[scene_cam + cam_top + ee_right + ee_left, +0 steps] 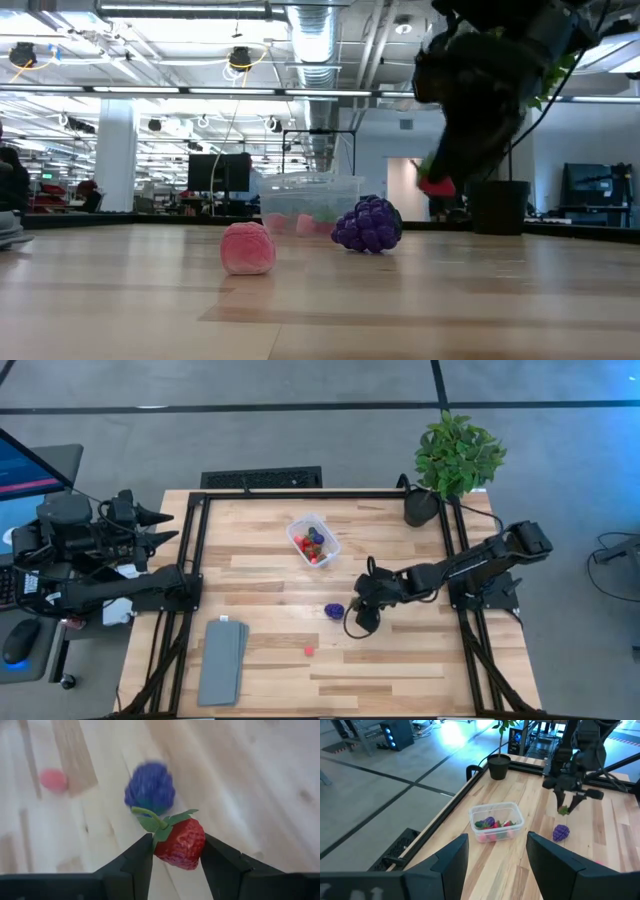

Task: Pick and placing Produce into tupperware
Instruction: Put the strawberry into the transparent container

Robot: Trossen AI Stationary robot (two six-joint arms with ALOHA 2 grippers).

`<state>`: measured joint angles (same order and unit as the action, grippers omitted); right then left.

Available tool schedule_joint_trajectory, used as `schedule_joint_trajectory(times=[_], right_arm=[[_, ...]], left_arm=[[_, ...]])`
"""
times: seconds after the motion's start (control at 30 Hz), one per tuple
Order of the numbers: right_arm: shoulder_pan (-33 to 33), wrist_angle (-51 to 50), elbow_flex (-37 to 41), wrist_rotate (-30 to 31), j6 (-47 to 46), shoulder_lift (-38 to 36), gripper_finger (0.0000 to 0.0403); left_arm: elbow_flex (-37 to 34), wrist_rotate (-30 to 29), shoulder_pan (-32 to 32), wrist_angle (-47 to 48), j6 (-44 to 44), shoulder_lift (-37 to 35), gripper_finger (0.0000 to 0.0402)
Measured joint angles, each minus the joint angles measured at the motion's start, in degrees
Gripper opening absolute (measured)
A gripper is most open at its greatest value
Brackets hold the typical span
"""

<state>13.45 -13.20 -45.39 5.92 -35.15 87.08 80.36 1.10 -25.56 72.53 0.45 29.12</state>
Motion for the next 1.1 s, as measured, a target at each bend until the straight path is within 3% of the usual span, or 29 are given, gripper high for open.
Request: schedule_joint_trajectory(times=[0.5, 0.83, 1.1], right_arm=[[-9.1, 13.0, -0.2, 0.6, 5.7, -9.5, 0.0180], [-15.1, 27.2, -0.2, 0.6, 10.3, -10.3, 0.0176], [-19.2, 30.9, -0.2, 0.6, 12.1, -9.9, 0.0179]], left_arm=[[0.0, 0.5, 0.0, 0.0, 0.0, 0.0, 0.0190], [0.0, 0.5, 0.0, 0.0, 0.0, 0.0, 0.0190], [0.0, 0.5, 0.0, 0.0, 0.0, 0.0, 0.0190]])
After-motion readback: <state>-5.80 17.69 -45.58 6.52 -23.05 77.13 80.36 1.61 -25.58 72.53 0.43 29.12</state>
